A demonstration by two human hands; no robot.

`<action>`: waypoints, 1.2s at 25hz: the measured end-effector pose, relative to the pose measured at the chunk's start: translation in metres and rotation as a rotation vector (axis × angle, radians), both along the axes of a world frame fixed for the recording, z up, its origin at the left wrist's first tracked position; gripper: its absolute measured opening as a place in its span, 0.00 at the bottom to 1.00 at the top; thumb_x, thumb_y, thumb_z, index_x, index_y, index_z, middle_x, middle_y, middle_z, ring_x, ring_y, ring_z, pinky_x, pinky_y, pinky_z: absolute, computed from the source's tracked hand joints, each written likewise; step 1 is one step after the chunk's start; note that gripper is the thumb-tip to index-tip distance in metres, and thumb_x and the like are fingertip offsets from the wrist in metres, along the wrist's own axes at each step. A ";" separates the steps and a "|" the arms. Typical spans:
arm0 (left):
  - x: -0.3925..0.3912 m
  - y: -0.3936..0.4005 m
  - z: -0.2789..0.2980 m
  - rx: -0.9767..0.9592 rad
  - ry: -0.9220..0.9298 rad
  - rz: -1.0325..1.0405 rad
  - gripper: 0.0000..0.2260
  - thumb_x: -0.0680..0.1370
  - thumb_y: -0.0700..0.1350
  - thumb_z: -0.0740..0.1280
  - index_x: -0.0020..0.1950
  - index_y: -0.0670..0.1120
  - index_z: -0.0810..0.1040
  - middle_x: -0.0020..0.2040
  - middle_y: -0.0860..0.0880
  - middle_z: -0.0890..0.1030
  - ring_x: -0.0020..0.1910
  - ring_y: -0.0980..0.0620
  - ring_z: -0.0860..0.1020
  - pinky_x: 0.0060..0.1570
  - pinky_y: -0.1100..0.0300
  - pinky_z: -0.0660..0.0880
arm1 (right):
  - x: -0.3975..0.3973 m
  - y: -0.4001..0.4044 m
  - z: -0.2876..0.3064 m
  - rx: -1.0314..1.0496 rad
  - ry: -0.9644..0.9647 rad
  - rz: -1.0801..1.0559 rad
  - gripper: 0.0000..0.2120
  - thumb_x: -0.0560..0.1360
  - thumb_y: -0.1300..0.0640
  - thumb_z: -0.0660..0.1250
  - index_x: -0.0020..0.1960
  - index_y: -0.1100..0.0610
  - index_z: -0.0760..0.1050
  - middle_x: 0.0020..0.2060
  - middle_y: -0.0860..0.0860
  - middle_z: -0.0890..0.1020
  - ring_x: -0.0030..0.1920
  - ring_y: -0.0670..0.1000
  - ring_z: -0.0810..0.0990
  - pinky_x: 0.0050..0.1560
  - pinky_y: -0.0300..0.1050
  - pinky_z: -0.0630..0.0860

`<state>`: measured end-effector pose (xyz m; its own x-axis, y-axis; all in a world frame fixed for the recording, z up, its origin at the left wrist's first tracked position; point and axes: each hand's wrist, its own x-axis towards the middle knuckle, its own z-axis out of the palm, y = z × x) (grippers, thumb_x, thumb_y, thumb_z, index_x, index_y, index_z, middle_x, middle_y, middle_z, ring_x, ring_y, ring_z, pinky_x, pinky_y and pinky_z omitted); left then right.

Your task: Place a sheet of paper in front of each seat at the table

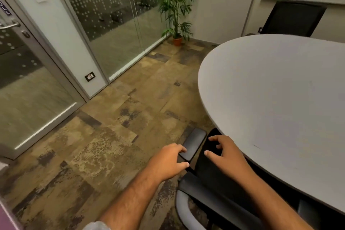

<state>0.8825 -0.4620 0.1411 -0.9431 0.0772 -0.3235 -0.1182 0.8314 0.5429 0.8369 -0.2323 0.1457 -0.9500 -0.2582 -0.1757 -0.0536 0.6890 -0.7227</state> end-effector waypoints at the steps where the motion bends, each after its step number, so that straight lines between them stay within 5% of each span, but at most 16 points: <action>1: -0.004 -0.010 -0.006 0.018 0.012 0.010 0.25 0.77 0.59 0.71 0.72 0.54 0.75 0.70 0.55 0.77 0.69 0.55 0.75 0.67 0.53 0.75 | -0.005 -0.017 -0.004 0.017 0.002 0.010 0.25 0.75 0.47 0.75 0.69 0.47 0.75 0.64 0.45 0.76 0.62 0.47 0.78 0.59 0.44 0.75; 5: -0.031 -0.048 -0.028 0.068 0.054 0.028 0.25 0.77 0.59 0.71 0.72 0.55 0.74 0.70 0.57 0.75 0.70 0.56 0.72 0.67 0.54 0.75 | -0.036 -0.062 -0.031 0.060 -0.020 -0.008 0.24 0.74 0.47 0.75 0.69 0.47 0.75 0.64 0.45 0.76 0.63 0.47 0.77 0.64 0.50 0.77; 14: -0.164 -0.148 -0.061 0.055 -0.002 -0.126 0.27 0.78 0.61 0.70 0.74 0.55 0.72 0.72 0.57 0.73 0.72 0.56 0.69 0.69 0.56 0.71 | -0.115 -0.132 -0.101 0.118 -0.177 -0.190 0.31 0.73 0.42 0.75 0.73 0.48 0.71 0.68 0.48 0.77 0.65 0.49 0.78 0.62 0.44 0.74; 20: -0.259 -0.226 -0.051 0.156 -0.071 -0.141 0.30 0.77 0.61 0.71 0.77 0.57 0.68 0.76 0.59 0.69 0.76 0.58 0.66 0.73 0.59 0.65 | -0.198 -0.200 -0.086 0.101 -0.254 -0.306 0.49 0.74 0.31 0.70 0.84 0.51 0.52 0.81 0.51 0.65 0.79 0.51 0.67 0.76 0.49 0.68; 24: -0.344 -0.264 -0.056 0.181 -0.043 -0.185 0.21 0.78 0.57 0.72 0.70 0.54 0.77 0.74 0.56 0.71 0.74 0.57 0.68 0.71 0.64 0.62 | -0.264 -0.229 -0.075 0.087 -0.242 -0.395 0.47 0.73 0.29 0.68 0.84 0.49 0.54 0.80 0.49 0.65 0.77 0.51 0.68 0.75 0.49 0.69; 30: -0.519 -0.301 -0.046 0.228 0.022 -0.431 0.23 0.77 0.58 0.72 0.71 0.55 0.77 0.75 0.58 0.69 0.73 0.59 0.68 0.74 0.62 0.63 | -0.381 -0.284 -0.059 0.045 -0.180 -0.585 0.44 0.75 0.30 0.68 0.83 0.49 0.58 0.80 0.49 0.65 0.78 0.49 0.67 0.76 0.47 0.66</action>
